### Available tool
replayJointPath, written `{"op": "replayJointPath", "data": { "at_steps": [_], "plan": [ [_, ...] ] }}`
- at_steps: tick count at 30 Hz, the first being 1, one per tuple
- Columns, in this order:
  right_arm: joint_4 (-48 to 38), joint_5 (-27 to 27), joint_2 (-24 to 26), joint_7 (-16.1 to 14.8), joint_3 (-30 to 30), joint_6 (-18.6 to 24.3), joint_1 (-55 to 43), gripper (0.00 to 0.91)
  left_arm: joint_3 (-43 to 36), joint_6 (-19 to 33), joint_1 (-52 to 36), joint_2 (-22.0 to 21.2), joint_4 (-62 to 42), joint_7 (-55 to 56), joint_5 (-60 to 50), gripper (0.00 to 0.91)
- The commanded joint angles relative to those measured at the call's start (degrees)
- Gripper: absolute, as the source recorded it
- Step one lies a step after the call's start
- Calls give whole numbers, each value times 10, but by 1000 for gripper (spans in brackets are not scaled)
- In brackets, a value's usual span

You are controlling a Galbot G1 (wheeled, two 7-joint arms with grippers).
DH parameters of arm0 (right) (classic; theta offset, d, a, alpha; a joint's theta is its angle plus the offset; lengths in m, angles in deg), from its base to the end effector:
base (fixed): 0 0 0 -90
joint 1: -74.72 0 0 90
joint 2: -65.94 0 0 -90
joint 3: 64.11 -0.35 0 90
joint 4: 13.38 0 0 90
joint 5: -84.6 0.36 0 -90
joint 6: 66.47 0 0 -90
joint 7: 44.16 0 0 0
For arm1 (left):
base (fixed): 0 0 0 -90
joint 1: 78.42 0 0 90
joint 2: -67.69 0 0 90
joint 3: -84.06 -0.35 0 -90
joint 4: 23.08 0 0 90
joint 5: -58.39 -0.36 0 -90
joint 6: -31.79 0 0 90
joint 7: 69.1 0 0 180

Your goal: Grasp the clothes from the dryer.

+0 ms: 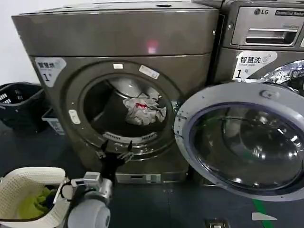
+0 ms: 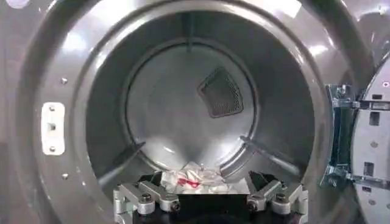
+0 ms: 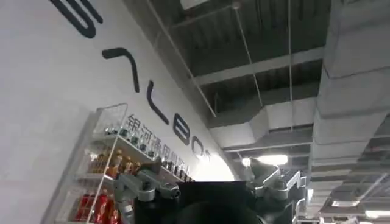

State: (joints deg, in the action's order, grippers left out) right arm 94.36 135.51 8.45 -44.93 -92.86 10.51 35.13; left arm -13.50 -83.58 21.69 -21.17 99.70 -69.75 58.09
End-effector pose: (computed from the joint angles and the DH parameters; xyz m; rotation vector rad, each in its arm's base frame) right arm -0.1368 -0.3827 0.1009 1.4386 2.0955 -0.6409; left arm 0.2680 -0.0367 -0.2061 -0.2205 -3.0857 -0.0063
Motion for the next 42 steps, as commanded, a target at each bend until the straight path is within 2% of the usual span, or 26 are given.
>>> {"op": "replayJointPath", "data": {
  "at_steps": [1, 15, 42],
  "plan": [
    [0, 0, 0, 0, 0, 2, 0, 907, -1, 0, 1, 0, 1, 0, 0, 907],
    [5, 0, 3, -2, 3, 1, 2, 907, 2, 1, 5, 3, 5, 0, 1, 907],
    [-23, -2, 9, -5, -27, 1, 16, 907, 6, 1, -8, 3, -5, -1, 4, 907]
  ]
}}
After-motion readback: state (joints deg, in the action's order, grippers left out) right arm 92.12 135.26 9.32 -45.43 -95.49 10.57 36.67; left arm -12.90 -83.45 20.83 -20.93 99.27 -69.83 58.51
